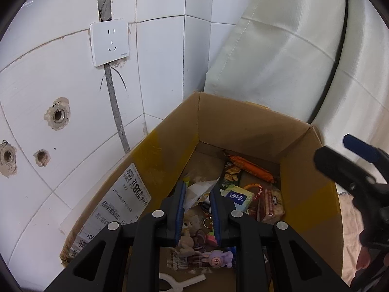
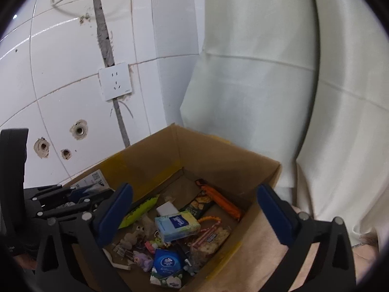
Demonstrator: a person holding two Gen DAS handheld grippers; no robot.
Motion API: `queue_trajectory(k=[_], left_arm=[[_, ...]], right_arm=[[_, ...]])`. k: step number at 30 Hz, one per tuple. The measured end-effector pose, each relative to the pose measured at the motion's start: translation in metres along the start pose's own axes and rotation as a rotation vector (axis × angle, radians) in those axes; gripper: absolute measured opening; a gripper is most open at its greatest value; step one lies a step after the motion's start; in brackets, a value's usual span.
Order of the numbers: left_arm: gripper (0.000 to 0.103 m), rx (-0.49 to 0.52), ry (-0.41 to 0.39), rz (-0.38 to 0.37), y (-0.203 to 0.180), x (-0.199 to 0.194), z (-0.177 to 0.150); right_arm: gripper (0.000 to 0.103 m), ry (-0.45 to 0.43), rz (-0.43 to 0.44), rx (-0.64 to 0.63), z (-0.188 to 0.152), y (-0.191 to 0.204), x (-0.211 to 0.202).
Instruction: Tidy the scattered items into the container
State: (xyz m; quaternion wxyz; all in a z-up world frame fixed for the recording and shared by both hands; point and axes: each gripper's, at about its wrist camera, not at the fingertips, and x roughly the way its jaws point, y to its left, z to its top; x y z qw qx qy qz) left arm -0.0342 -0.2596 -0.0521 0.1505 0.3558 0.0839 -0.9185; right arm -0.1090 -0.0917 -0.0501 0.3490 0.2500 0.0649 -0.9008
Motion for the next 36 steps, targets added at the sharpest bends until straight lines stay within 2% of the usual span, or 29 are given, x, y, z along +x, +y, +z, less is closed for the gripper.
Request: queue_trajectory(k=[7, 8, 10, 11, 12, 14, 18, 21, 24, 28, 36], left_arm=[[0.024, 0.003, 0.035, 0.028, -0.001, 0.004, -0.001], [0.029, 0.000, 0.036, 0.023, 0.000, 0.003, -0.001], [0.059, -0.018, 0.038, 0.005, 0.002, 0.001, 0.000], [0.089, -0.033, 0.038, -0.007, 0.004, -0.001, 0.001], [0.100, -0.051, 0.030, -0.036, 0.007, -0.005, 0.001], [0.101, -0.069, 0.003, -0.078, 0.009, -0.012, 0.002], [0.102, -0.051, -0.032, -0.045, 0.004, -0.022, 0.004], [0.102, -0.064, -0.077, -0.060, -0.002, -0.034, 0.008], [0.102, -0.057, -0.133, -0.071, -0.015, -0.052, 0.014], [0.102, 0.001, -0.185, -0.079, -0.045, -0.079, 0.016], [0.102, 0.061, -0.255, -0.069, -0.118, -0.120, 0.009]], right_arm=[[0.103, -0.013, -0.039, -0.004, 0.003, -0.001, -0.005], [0.103, -0.014, -0.047, 0.000, 0.003, -0.001, -0.006], [0.103, -0.017, -0.053, 0.002, 0.003, -0.002, -0.008], [0.103, -0.018, -0.060, 0.003, 0.004, -0.002, -0.008], [0.103, -0.023, -0.069, 0.004, 0.004, -0.002, -0.009], [0.103, -0.026, -0.072, 0.004, 0.004, -0.003, -0.012], [0.103, -0.034, -0.080, 0.016, 0.003, -0.005, -0.019], [0.103, -0.050, -0.107, 0.028, 0.002, -0.012, -0.034], [0.103, -0.086, -0.162, 0.056, 0.002, -0.026, -0.062], [0.103, -0.115, -0.212, 0.098, 0.003, -0.048, -0.106], [0.103, -0.097, -0.454, 0.198, -0.021, -0.089, -0.197]])
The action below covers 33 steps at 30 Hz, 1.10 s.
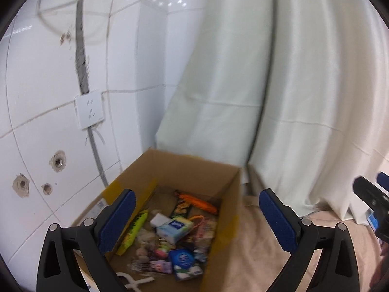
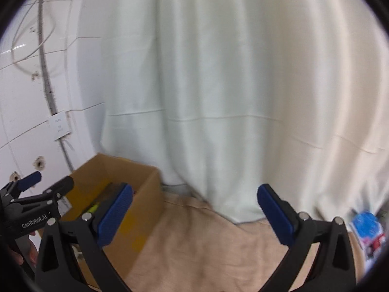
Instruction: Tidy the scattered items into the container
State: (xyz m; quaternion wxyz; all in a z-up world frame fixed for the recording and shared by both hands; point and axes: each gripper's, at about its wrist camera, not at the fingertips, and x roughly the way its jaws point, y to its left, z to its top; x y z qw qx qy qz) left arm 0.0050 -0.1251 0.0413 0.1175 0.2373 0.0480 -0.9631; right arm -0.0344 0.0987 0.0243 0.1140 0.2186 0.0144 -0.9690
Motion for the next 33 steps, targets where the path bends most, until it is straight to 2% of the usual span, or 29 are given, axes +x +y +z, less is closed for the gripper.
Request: queue_trajectory(k=[2, 5, 10, 19, 26, 33], left_arm=[[0.102, 0.042, 0.000, 0.016, -0.022, 0.000, -0.003], [0.102, 0.129, 0.041, 0.032, -0.059, 0.004, -0.012], [0.102, 0.140, 0.063, -0.027, -0.093, -0.004, -0.023], [0.102, 0.154, 0.105, -0.023, -0.120, -0.010, -0.047], [0.102, 0.186, 0.140, -0.044, -0.132, -0.002, -0.063], [0.102, 0.183, 0.159, -0.034, -0.130, 0.004, -0.067]], right_arm=[[0.103, -0.001, -0.059, 0.021, -0.008, -0.019, -0.011], [0.103, 0.055, -0.121, 0.016, -0.023, -0.040, -0.018], [0.103, 0.130, -0.131, 0.064, -0.052, -0.074, -0.027], [0.103, 0.152, -0.149, 0.117, -0.069, -0.113, -0.026], [0.103, 0.194, -0.133, 0.094, -0.085, -0.114, -0.005], [0.103, 0.189, -0.143, 0.112, -0.082, -0.110, -0.006]])
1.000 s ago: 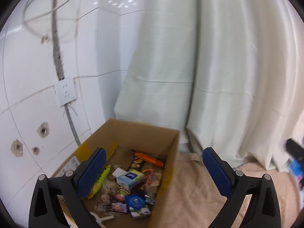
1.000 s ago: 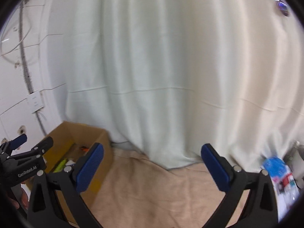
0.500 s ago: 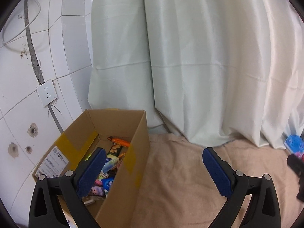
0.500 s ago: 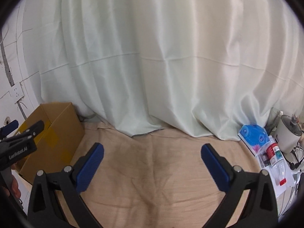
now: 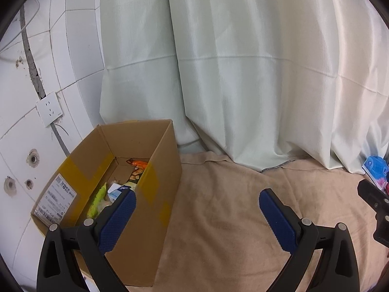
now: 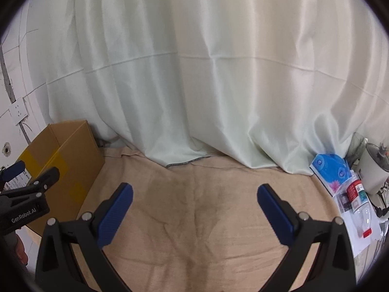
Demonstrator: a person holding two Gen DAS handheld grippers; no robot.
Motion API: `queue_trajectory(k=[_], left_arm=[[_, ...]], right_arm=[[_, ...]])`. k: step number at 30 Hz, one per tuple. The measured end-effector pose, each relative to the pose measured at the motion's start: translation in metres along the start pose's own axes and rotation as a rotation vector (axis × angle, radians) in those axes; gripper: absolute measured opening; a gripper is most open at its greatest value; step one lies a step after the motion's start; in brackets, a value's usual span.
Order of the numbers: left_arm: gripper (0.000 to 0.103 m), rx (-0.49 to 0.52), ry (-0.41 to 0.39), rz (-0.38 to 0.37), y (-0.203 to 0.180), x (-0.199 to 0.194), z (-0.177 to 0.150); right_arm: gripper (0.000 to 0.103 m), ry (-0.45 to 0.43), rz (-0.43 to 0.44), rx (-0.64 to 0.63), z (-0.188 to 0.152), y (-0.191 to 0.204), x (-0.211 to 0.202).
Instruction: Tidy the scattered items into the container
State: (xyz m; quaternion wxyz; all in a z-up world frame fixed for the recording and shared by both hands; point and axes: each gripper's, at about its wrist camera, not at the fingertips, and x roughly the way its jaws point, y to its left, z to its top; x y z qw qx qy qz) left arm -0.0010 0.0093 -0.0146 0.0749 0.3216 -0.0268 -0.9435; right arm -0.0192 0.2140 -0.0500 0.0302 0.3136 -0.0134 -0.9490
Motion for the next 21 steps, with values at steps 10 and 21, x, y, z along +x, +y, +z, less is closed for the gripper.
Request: queue_trajectory(k=[10, 21], left_arm=[[0.102, -0.018, 0.005, 0.006, 0.0081, 0.0062, 0.0032], [0.102, 0.004, -0.007, -0.010, 0.0084, 0.0050, 0.0018]], right_arm=[[0.103, 0.017, -0.010, -0.008, 0.0007, 0.0057, 0.0036], [0.103, 0.035, -0.007, -0.008, -0.0003, 0.0058, 0.0106]])
